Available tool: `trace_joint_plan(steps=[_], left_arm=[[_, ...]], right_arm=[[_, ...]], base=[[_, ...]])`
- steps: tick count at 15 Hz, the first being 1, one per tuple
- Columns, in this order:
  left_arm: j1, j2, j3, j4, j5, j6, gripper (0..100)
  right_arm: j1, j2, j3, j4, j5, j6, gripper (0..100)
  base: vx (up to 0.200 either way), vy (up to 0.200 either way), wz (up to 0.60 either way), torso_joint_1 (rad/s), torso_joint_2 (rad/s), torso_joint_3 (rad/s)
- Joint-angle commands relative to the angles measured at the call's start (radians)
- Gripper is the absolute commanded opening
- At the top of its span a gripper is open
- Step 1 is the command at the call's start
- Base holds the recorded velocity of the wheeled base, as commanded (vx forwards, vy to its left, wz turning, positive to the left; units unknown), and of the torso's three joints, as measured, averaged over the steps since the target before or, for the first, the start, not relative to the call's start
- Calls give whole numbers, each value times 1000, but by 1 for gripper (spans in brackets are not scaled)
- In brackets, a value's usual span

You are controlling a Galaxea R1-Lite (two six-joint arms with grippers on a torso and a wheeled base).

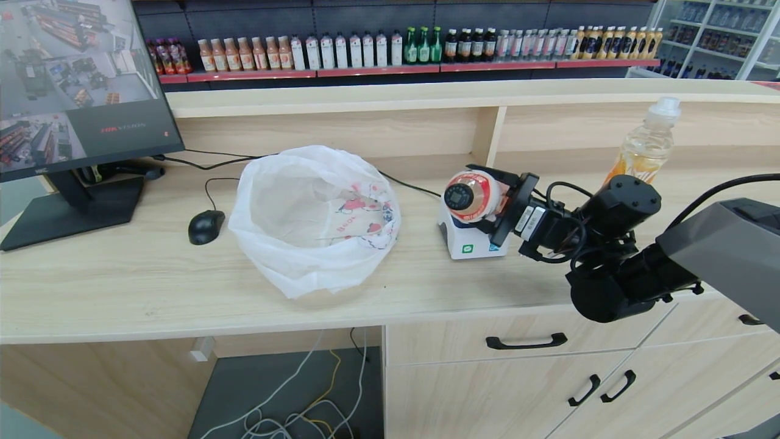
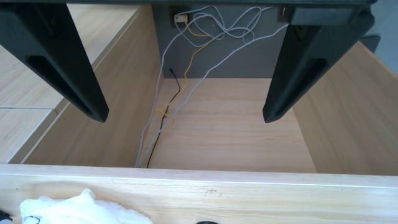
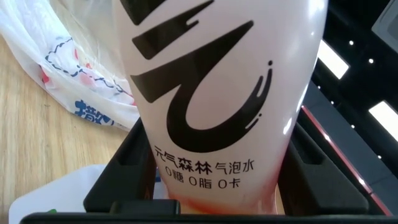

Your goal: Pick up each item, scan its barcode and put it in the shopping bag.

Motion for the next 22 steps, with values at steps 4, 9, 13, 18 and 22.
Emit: trace_joint_plan(steps=[4,9,13,18,22], left_arm=[[0,0,0,0,0,0,100],[0,0,0,0,0,0,100],[0,0,0,0,0,0,100],[0,0,0,0,0,0,100],[0,0,0,0,0,0,100]], right_arm=[[-1,-6,1,-1,-1,5,0],[-3,-32,4,-1,-2,11,0],[4,-78,10,-1,-34,48,0],[37,-174,64,-1,-194,192,0],[126,-262,179,-1,-384,301,0]], base=[[0,0,0,0,0,0],[0,0,0,0,0,0],[0,0,0,0,0,0],[0,0,0,0,0,0],[0,0,0,0,0,0]])
